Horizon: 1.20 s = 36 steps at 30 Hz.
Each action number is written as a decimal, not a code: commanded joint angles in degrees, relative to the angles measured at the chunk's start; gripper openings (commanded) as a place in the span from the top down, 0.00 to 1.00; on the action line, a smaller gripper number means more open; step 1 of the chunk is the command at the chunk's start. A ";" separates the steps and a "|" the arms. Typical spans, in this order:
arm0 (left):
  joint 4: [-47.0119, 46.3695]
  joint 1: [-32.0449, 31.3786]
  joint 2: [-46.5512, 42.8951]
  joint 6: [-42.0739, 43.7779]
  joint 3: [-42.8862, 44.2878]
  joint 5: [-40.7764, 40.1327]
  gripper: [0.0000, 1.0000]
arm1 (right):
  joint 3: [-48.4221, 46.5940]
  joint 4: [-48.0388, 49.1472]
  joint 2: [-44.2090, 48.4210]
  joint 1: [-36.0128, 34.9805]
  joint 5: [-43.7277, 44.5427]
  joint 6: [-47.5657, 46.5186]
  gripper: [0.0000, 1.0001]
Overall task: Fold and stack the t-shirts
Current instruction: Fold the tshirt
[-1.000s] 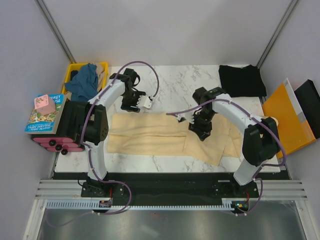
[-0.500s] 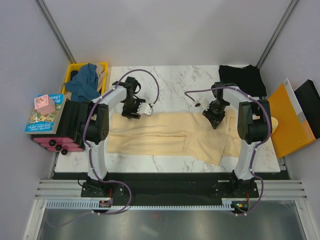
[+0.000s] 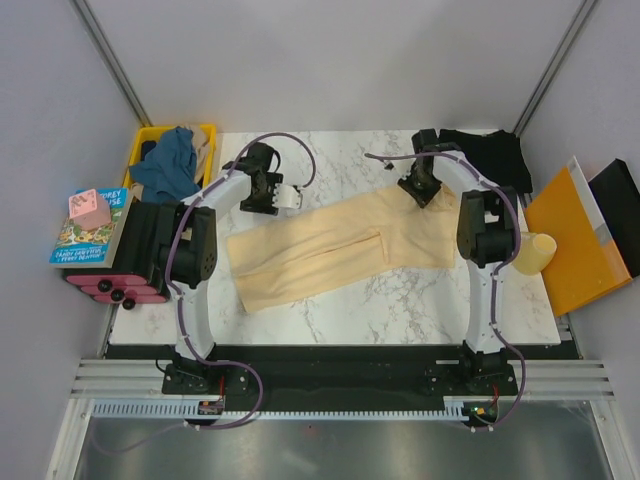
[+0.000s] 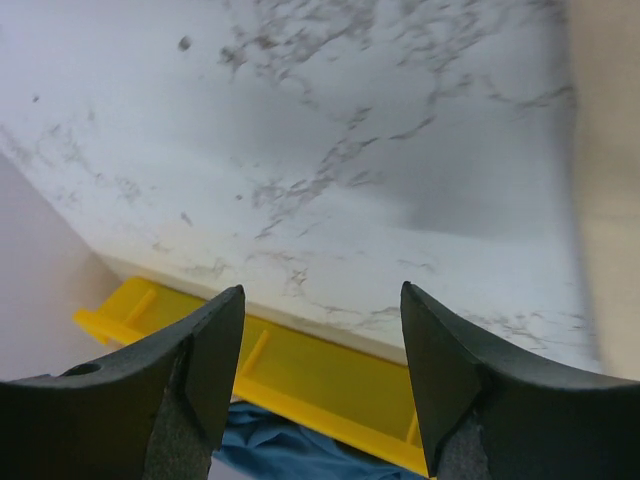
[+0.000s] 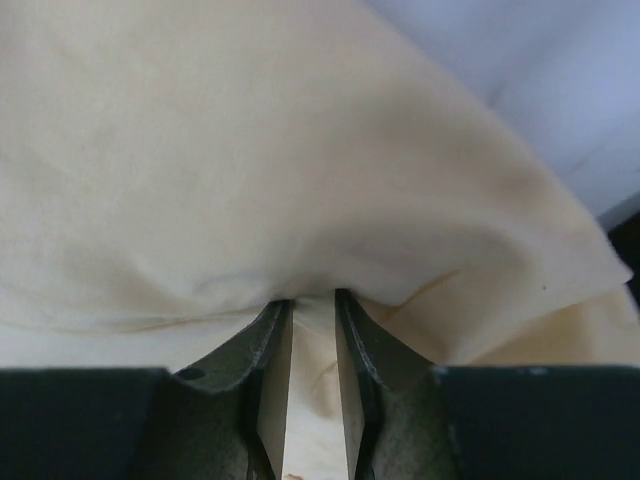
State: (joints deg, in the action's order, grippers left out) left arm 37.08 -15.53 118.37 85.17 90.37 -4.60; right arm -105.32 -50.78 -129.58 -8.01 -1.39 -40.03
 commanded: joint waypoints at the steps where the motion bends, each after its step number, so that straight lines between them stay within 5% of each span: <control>1: -8.94 1.29 -0.68 -4.83 3.14 -8.14 0.29 | -9.25 14.84 -11.11 -3.41 5.43 -2.15 0.69; 12: -15.55 1.82 0.20 -5.81 3.50 -13.06 0.28 | -23.44 26.17 -24.04 -11.93 7.63 -13.13 0.70; 15: -17.21 1.82 0.72 -5.36 4.55 -14.38 0.28 | -23.18 33.10 -25.11 -14.04 10.17 -14.37 0.72; 19: -17.48 1.73 1.52 -6.06 5.70 -15.09 0.27 | -20.45 55.12 -25.37 -15.72 19.83 -14.73 0.74; 25: -18.09 1.73 1.17 -8.70 5.26 -14.65 0.27 | -19.24 67.20 -21.08 -15.81 29.07 -9.55 0.71; 32: -19.15 1.91 -1.47 -15.11 3.68 -12.19 0.26 | -11.58 62.67 -6.58 -15.54 33.47 3.36 0.66; 36: -19.15 2.69 -4.19 -16.52 0.87 -9.82 0.26 | -11.31 39.11 0.28 -14.14 18.49 10.05 0.66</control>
State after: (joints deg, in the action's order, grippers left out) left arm 19.53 -13.61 119.11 73.78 93.06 -17.39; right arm -115.72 5.17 -140.14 -23.31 27.44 -39.31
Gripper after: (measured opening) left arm 0.740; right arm 0.338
